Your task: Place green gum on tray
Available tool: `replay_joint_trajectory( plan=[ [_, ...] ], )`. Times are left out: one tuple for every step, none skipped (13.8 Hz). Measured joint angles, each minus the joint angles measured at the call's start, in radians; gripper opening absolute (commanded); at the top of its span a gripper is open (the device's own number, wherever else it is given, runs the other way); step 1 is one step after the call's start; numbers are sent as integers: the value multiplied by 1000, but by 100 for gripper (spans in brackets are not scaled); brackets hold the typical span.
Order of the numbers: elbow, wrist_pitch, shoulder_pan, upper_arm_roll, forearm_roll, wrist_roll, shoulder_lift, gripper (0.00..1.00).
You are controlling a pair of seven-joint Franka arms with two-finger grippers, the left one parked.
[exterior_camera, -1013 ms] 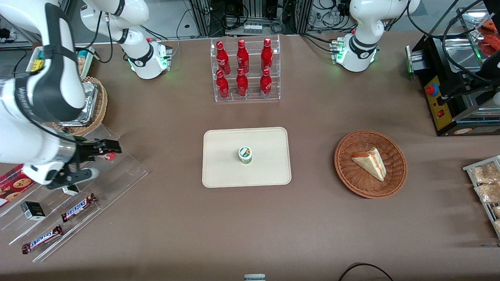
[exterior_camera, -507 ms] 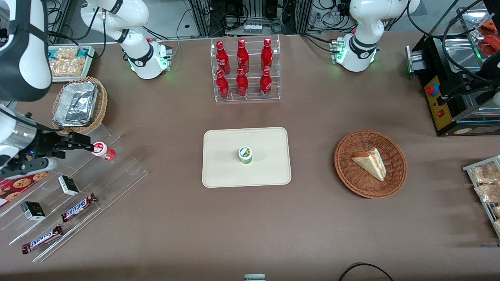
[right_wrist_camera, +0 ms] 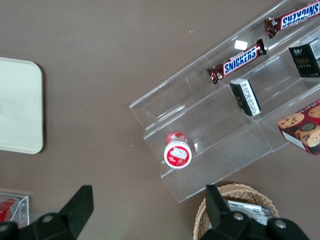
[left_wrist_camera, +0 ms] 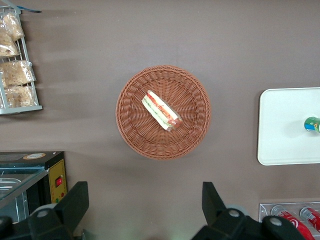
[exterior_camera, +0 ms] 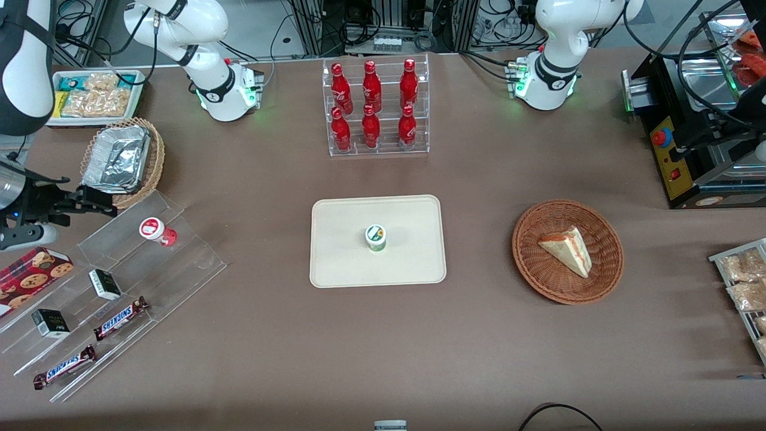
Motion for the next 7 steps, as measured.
replay_joint_trajectory(
  plan=[
    [0,-9,0,0,-3,0,-4,100],
    [0,-22,0,0,-8,0,-8,100],
    [0,-40,0,0,-12,1,-13,100],
    [0,-62,0,0,-13,3,-20,100],
    [0,-90,0,1,-13,12,-30,100],
    [0,-119,0,2,-13,35,-41,100],
    [0,-143,1,5,-13,60,-51,100]
  ],
)
